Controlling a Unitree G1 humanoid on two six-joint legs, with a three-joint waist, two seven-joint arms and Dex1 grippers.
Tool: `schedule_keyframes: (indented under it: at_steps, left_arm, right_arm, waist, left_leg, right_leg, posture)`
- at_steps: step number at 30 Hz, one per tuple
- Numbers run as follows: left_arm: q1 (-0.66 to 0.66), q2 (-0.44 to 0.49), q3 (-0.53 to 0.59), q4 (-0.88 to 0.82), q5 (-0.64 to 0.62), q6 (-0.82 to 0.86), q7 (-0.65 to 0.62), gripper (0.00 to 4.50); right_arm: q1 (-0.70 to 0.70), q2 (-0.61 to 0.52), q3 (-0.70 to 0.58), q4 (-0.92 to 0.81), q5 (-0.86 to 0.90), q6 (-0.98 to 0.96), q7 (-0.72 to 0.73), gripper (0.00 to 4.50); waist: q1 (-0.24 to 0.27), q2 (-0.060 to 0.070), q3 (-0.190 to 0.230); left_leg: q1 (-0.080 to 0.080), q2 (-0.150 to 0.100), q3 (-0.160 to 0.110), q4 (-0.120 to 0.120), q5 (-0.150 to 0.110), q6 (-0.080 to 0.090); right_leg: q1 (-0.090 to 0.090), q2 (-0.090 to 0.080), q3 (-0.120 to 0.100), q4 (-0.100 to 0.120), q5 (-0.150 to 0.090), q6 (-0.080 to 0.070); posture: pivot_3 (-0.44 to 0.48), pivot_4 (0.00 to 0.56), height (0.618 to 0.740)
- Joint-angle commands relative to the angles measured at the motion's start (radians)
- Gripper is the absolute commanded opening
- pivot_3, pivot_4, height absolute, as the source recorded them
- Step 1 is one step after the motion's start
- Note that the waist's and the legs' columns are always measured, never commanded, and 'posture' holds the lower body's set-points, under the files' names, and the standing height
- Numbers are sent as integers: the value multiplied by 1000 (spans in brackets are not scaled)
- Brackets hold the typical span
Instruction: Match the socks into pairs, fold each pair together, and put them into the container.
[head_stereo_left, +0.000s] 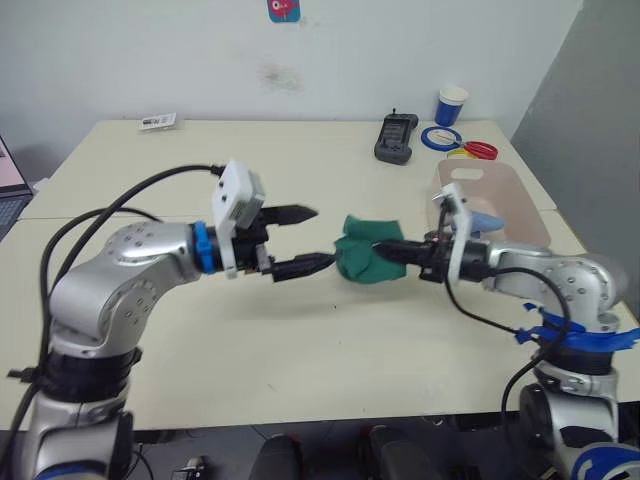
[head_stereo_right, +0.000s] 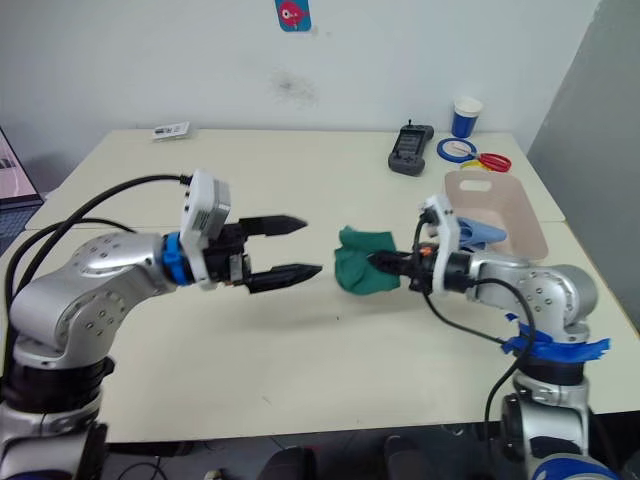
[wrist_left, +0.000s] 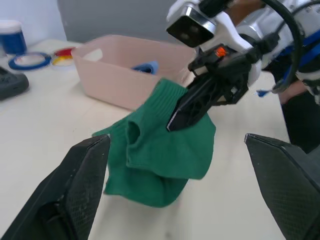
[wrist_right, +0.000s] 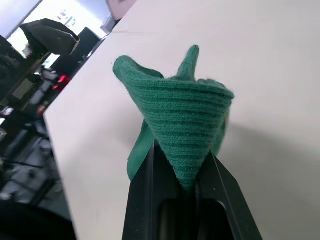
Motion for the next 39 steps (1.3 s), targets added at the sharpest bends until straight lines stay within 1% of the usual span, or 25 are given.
schedule_keyframes:
  at_steps: [1,4,5,7,10,14,17,23,26,29,32,33,35,36,39]
  left_arm:
    - [-75,-43,-17,20,18,-26,46,4469]
    - [-123,-94,-42,60,37,-46,62,4469]
    - [-133,-107,-52,73,46,-59,59,4469]
    - [-156,-137,-78,101,73,-88,58,4469]
    - [-174,-170,-102,121,92,-110,55,4469]
    - [-169,-192,-124,114,106,-124,51,4469]
    - [-153,-188,-131,97,106,-124,47,4469]
    - [-126,-175,-135,81,111,-121,45,4469]
    - [-125,-176,-137,80,112,-119,43,4500]
    - [-125,-177,-138,84,114,-121,42,4500]
    - [-122,-177,-138,89,116,-124,39,4500]
    - [-121,-175,-138,91,117,-125,37,4500]
    - [-118,-168,-135,99,121,-129,27,4500]
    - [-117,-164,-134,103,123,-131,21,4500]
    - [-116,-156,-129,121,133,-139,10,4500]
  right_arm:
    - [-91,-160,1,33,-121,-202,55,0]
    - [-161,-299,73,170,-277,-417,115,0]
    - [-179,-336,115,223,-349,-512,133,0]
    - [-205,-408,238,354,-544,-771,159,0]
    - [-220,-465,398,523,-788,-1106,177,0]
    - [-209,-483,587,701,-1058,-1443,181,0]
    - [-192,-484,645,765,-1118,-1550,271,0]
    - [-237,-463,641,877,-1139,-1664,399,0]
    - [-264,-447,621,918,-1124,-1667,449,915]
    - [-303,-440,605,955,-1127,-1680,468,1920]
    - [-337,-447,592,975,-1122,-1682,503,3066]
    - [-350,-454,588,978,-1121,-1681,525,3422]
    - [-379,-481,569,964,-1096,-1647,620,4175]
    - [-390,-492,561,955,-1082,-1629,668,4464]
    - [-426,-508,536,938,-1044,-1571,773,4464]
  waist:
    - [1,0,0]
    - [2,0,0]
    - [2,0,0]
    - [2,0,0]
    - [2,0,0]
    - [0,0,0]
    - [3,0,0]
    - [10,1,1]
    - [12,1,1]
    - [13,1,1]
    - [12,1,1]
    - [12,1,1]
    - [12,1,1]
    - [13,1,1]
    - [14,1,1]
  left_leg:
    - [-1,0,1,0,0,0]
    - [-1,0,2,0,0,0]
    - [-1,0,2,0,0,0]
    - [0,0,2,0,0,0]
    - [0,0,3,0,0,0]
    - [0,0,4,0,0,-1]
    - [0,1,4,0,3,-4]
    - [0,0,4,1,3,-4]
    - [0,0,3,2,3,-4]
    - [0,0,2,3,3,-4]
    - [0,0,3,4,3,-4]
    - [0,0,3,4,3,-4]
    - [0,0,3,5,3,-4]
    - [0,0,2,5,3,-4]
    - [0,0,2,6,3,-4]
  right_leg:
    - [-1,0,1,0,0,0]
    - [-1,0,2,-1,0,0]
    - [-1,0,2,-1,0,0]
    - [-1,0,2,-1,0,0]
    - [-1,0,2,-1,0,0]
    - [-2,-2,5,-1,0,0]
    - [-2,-2,4,0,0,0]
    - [-1,-4,3,0,1,-2]
    - [0,-4,2,1,1,-2]
    - [0,-4,2,1,2,-3]
    - [0,-4,2,1,3,-5]
    - [0,-4,2,1,3,-5]
    - [0,-4,2,2,4,-5]
    - [1,-4,2,2,4,-5]
    - [1,-4,1,2,4,-5]
  posture:
    - [0,150,740]
    - [0,150,740]
    - [0,150,740]
    - [0,150,740]
    - [0,150,740]
    - [0,150,740]
    - [0,150,740]
    - [0,150,740]
    - [0,150,740]
    - [0,150,740]
    - [0,150,740]
    - [0,150,740]
    - [0,150,740]
    - [0,150,740]
    - [0,150,740]
